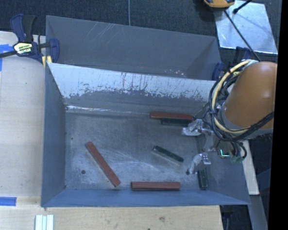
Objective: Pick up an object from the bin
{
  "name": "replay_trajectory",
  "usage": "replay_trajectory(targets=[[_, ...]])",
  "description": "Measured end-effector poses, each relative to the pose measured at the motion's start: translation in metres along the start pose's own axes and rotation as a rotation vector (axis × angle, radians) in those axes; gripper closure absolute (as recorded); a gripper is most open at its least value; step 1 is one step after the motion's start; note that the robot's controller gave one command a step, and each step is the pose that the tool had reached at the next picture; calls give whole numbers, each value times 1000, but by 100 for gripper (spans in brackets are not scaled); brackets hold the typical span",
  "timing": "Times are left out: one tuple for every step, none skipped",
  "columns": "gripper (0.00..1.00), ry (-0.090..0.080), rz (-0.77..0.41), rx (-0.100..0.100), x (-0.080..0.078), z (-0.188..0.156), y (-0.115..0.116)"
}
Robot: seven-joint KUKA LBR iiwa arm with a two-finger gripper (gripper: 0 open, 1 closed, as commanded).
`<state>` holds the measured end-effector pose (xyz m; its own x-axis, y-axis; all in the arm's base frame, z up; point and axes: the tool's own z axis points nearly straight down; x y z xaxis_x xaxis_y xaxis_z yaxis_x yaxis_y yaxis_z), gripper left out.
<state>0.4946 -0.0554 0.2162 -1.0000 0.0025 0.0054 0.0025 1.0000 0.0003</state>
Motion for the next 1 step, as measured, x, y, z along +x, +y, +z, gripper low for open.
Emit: replay_trajectory(targets=[[0, -8, -2, 1, -2, -4, 0]])
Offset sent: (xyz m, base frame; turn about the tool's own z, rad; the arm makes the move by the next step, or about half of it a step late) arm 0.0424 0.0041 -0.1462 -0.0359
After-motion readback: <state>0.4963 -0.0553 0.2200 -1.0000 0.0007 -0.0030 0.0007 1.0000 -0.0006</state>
